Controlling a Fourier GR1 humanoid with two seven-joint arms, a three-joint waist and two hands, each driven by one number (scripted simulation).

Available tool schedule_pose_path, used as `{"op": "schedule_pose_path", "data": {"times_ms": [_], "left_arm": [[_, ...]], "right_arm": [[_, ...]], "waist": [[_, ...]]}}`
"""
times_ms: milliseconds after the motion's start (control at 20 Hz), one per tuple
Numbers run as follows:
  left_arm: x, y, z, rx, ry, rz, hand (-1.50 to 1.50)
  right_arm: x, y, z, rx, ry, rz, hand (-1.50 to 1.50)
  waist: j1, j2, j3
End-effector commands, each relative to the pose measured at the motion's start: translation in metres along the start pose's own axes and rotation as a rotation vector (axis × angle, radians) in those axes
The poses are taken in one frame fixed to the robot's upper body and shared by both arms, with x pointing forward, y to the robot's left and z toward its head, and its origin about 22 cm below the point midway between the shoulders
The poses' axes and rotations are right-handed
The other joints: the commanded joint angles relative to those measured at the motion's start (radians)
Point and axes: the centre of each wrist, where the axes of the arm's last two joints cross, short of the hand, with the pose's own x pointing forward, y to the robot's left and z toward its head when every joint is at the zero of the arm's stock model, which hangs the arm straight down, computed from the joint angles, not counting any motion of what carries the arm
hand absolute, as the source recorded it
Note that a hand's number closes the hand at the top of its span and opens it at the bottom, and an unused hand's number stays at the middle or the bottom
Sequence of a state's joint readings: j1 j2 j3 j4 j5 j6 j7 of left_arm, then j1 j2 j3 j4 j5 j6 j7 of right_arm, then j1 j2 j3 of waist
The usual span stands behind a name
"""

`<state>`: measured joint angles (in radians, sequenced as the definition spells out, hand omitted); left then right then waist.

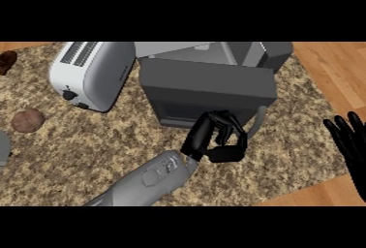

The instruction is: Pick up the milk, place it into the microwave and close the microwave

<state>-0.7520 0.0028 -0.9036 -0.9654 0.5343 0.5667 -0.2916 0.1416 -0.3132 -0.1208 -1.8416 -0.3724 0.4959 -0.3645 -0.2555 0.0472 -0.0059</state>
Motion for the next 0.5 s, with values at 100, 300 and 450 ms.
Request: {"op": "schedule_pose_path", "data": {"times_ms": [100,300,450], "left_arm": [[0.017,0.015,-0.023,0.139,-0.036,0.111,1.50],[0.026,0.023,-0.038,0.175,-0.055,0.136,1.50],[0.027,0.030,-0.046,0.200,-0.067,0.150,1.50]], "right_arm": [[0.010,0.003,-0.008,0.040,-0.019,-0.037,-1.50],[0.014,0.000,-0.011,0.068,-0.011,-0.052,-1.50],[0.017,0.000,-0.012,0.059,-0.033,-0.062,-1.50]], "waist": [[-0.037,0.016,-0.006],[-0.064,0.027,-0.003],[-0.071,0.029,-0.001]]}}
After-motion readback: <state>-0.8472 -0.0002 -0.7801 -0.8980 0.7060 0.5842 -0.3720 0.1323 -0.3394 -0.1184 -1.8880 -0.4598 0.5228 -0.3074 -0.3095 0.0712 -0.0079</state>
